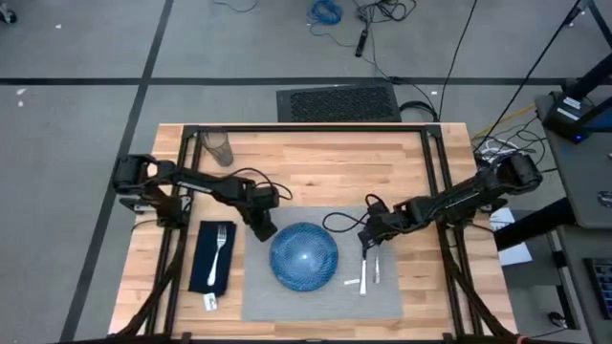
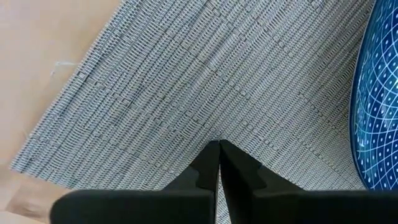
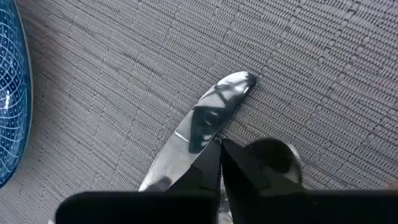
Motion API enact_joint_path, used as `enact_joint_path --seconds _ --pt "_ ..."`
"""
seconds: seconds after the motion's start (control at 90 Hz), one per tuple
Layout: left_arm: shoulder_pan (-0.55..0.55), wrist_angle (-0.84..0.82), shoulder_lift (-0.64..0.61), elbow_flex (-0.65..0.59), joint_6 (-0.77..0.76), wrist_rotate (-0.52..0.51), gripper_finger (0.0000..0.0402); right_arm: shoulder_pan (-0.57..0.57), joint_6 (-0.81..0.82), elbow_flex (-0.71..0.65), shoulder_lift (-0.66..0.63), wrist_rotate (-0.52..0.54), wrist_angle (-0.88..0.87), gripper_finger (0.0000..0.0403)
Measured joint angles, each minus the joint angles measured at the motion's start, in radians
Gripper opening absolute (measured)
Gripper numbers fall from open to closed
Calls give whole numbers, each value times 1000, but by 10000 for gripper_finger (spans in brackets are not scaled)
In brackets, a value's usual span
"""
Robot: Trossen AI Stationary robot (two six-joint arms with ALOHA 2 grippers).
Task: Set table place
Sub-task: Adjust the table place
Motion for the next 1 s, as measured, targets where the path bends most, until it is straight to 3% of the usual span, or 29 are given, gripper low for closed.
enact_joint_path --seconds 0.289,0.722,1.0 --pt "0 0 0 0 0 0 0 0 -24 0 0 -3 54 0" --pt "0 1 0 0 0 0 0 -5 -25 0 -6 -1 -23 0" --pt "0 2 0 0 0 0 0 -40 -71 0 1 -4 49 0"
